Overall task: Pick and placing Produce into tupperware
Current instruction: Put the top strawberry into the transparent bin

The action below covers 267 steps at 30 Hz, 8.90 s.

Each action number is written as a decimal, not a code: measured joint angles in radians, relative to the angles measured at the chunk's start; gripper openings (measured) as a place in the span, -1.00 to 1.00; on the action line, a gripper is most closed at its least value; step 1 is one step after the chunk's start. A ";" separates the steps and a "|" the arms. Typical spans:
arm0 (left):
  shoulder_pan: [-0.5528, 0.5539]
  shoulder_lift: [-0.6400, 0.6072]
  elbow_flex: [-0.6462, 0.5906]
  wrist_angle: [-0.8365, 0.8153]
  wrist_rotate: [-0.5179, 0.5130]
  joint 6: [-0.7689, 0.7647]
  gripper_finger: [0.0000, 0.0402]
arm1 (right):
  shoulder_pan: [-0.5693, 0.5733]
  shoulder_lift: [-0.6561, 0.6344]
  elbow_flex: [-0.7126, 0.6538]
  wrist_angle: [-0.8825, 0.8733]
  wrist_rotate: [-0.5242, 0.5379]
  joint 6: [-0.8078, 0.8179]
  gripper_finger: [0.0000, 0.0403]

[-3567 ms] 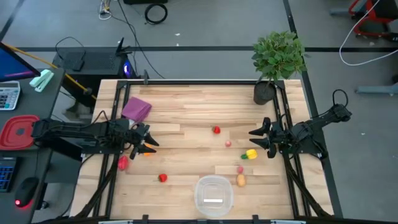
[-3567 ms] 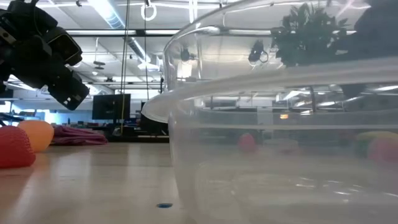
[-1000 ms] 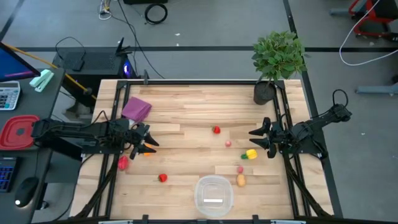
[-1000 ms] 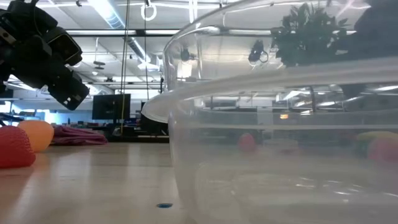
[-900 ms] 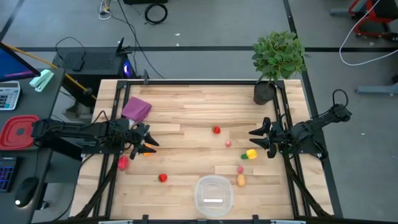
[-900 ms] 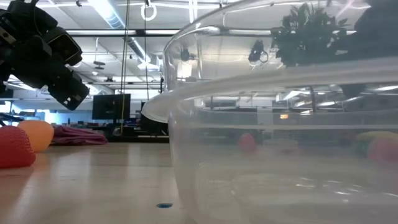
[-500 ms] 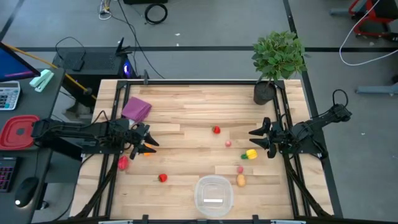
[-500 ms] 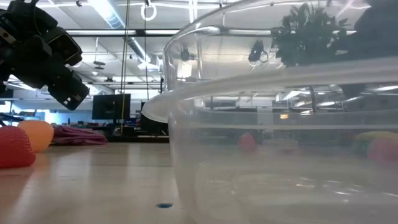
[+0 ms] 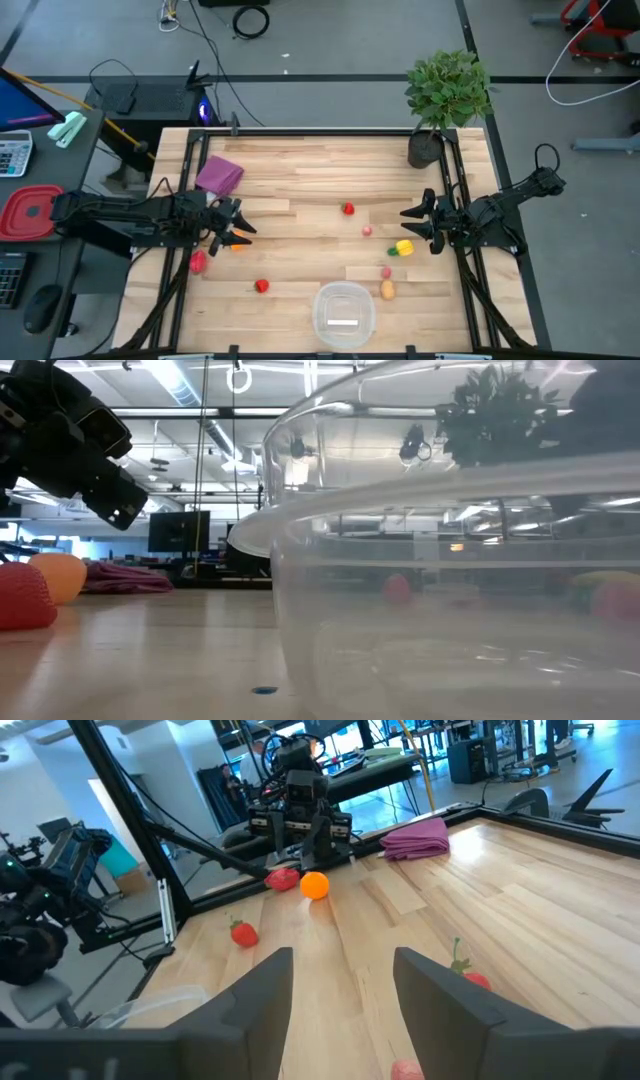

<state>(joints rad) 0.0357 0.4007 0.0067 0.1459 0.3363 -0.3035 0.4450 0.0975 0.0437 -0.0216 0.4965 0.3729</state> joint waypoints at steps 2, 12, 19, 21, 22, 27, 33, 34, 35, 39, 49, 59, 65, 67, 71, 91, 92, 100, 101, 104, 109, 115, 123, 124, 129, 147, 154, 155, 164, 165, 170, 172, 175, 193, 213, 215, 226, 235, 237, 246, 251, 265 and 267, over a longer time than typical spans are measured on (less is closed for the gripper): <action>0.000 0.000 0.000 0.000 0.000 0.002 -0.05 | 0.000 0.000 0.000 0.000 0.000 0.000 -0.08; 0.000 0.000 0.000 0.020 -0.003 -0.151 -0.05 | 0.000 0.000 0.000 0.000 0.004 -0.103 -0.08; 0.001 0.000 0.000 0.032 -0.151 -0.020 -0.05 | 0.000 0.000 0.000 0.000 0.004 -0.232 -0.08; 0.001 0.000 0.000 0.059 -0.179 -0.021 -0.05 | 0.000 0.000 0.000 0.000 0.004 -0.213 -0.08; 0.001 0.000 0.000 0.088 -0.182 -0.027 -0.05 | 0.000 0.000 0.000 0.000 0.003 -0.191 -0.08; 0.001 0.001 0.066 0.151 -0.183 -0.054 -0.05 | 0.000 0.000 0.000 0.015 0.007 -0.138 -0.08; -0.005 0.042 0.377 -0.172 -0.197 0.001 -0.06 | 0.000 0.000 0.000 0.119 0.008 -0.112 -0.08; -0.008 0.065 0.440 -0.276 -0.224 0.001 -0.06 | 0.000 0.000 0.000 0.133 0.008 -0.108 -0.08; -0.013 0.092 0.500 -0.397 -0.256 -0.008 -0.06 | 0.000 0.000 0.000 0.138 0.007 -0.103 -0.08; -0.033 0.228 0.677 -0.827 -0.353 -0.065 -0.06 | 0.000 0.000 0.000 0.142 -0.001 -0.048 -0.08; -0.122 0.501 0.733 -1.044 -0.306 -0.137 -0.06 | 0.000 0.000 0.000 0.143 0.037 0.003 -0.08; -0.175 0.661 0.734 -1.233 -0.306 0.031 -0.05 | 0.000 0.000 0.000 0.142 0.073 0.026 -0.08; -0.195 0.756 0.734 -1.237 -0.306 0.209 -0.05 | 0.000 0.000 0.000 0.140 0.074 0.019 -0.08; -0.207 0.790 0.734 -1.235 -0.306 0.236 -0.05 | 0.000 0.000 0.000 0.139 0.074 0.019 -0.08; -0.240 0.840 0.734 -1.235 -0.306 0.237 -0.05 | 0.000 0.000 0.000 0.131 0.075 0.018 -0.08; -0.293 0.869 0.798 -1.172 -0.400 0.166 -0.06 | 0.000 0.001 0.019 0.154 0.094 -0.028 -0.08; -0.292 0.869 0.822 -1.175 -0.414 0.167 -0.06 | 0.000 0.001 0.033 0.154 0.094 -0.029 -0.08; -0.284 0.869 1.044 -1.145 -0.551 0.178 -0.06 | 0.000 0.182 0.234 0.041 0.076 -0.042 -0.08; -0.279 0.868 1.067 -1.136 -0.553 0.176 -0.06 | 0.000 0.232 0.266 0.017 0.079 -0.042 -0.08; -0.265 0.868 1.128 -1.133 -0.554 0.181 -0.06 | -0.012 0.405 0.374 -0.062 0.078 -0.025 -0.08; -0.238 0.868 1.197 -1.107 -0.577 0.184 -0.07 | -0.058 0.716 0.551 -0.221 0.120 -0.019 -0.08; -0.227 0.868 1.221 -1.071 -0.576 0.185 -0.13 | -0.181 0.999 0.696 -0.375 0.035 -0.028 -0.07; -0.230 0.868 1.214 -1.083 -0.576 0.185 -0.14 | -0.387 1.176 0.793 -0.375 -0.207 -0.093 -0.07; -0.230 0.868 1.214 -1.083 -0.576 0.186 -0.14 | -0.416 1.187 0.803 -0.374 -0.250 -0.100 -0.07; -0.230 0.868 1.214 -1.083 -0.576 0.187 -0.14 | -0.529 1.237 0.822 -0.376 -0.393 -0.109 -0.07; -0.228 0.868 1.213 -1.083 -0.579 0.188 -0.14 | -0.587 1.500 0.817 -0.321 -0.466 -0.201 -0.07; -0.228 0.868 1.213 -1.082 -0.579 0.187 -0.14 | -0.623 1.505 0.816 -0.288 -0.473 -0.247 -0.07; -0.228 0.868 1.213 -1.082 -0.579 0.187 -0.14 | -0.627 1.504 0.816 -0.283 -0.483 -0.247 -0.07; -0.229 0.868 1.213 -1.080 -0.579 0.188 -0.14 | -0.634 1.520 0.816 -0.226 -0.540 -0.277 -0.07; -0.228 0.868 1.213 -1.079 -0.579 0.187 -0.14 | -0.634 1.521 0.816 -0.221 -0.549 -0.277 -0.07; -0.229 0.868 1.213 -1.078 -0.579 0.193 -0.14 | -0.634 1.541 0.816 -0.204 -0.552 -0.271 -0.07; -0.229 0.868 1.213 -1.077 -0.579 0.193 -0.14 | -0.634 1.559 0.816 -0.206 -0.551 -0.271 -0.07; -0.229 0.869 1.213 -1.076 -0.579 0.195 -0.14 | -0.634 1.585 0.816 -0.182 -0.552 -0.272 -0.07; -0.229 0.869 1.213 -1.072 -0.579 0.195 -0.14 | -0.639 1.618 0.816 -0.168 -0.532 -0.245 0.11; -0.229 0.869 1.213 -1.072 -0.579 0.194 -0.14 | -0.639 1.622 0.816 -0.129 -0.502 -0.238 0.41; -0.229 0.869 1.213 -1.072 -0.579 0.194 -0.14 | -0.639 1.630 0.816 -0.130 -0.506 -0.230 0.41; -0.229 0.869 1.213 -1.071 -0.579 0.192 -0.14 | -0.639 1.656 0.816 -0.067 -0.495 -0.234 0.41; -0.229 0.869 1.213 -1.070 -0.579 0.193 -0.14 | -0.641 1.659 0.816 -0.111 -0.496 -0.209 0.33; -0.229 0.869 1.213 -1.069 -0.579 0.192 -0.14 | -0.641 1.659 0.816 -0.111 -0.496 -0.208 0.30; -0.229 0.869 1.213 -1.070 -0.579 0.187 -0.14 | -0.641 1.659 0.816 -0.142 -0.498 -0.168 0.20; -0.229 0.869 1.213 -1.070 -0.579 0.187 -0.14 | -0.638 1.658 0.816 -0.137 -0.497 -0.156 0.08; -0.230 0.869 1.213 -1.070 -0.579 0.185 -0.14 | -0.638 1.655 0.816 -0.110 -0.494 -0.156 -0.02; -0.230 0.869 1.213 -1.070 -0.579 0.186 -0.14 | -0.634 1.648 0.816 -0.108 -0.493 -0.156 -0.03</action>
<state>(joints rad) -0.1940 1.2697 1.2194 -0.9241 -0.2427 -0.1179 -0.1886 1.7457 0.8593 -0.1296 0.0030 0.2171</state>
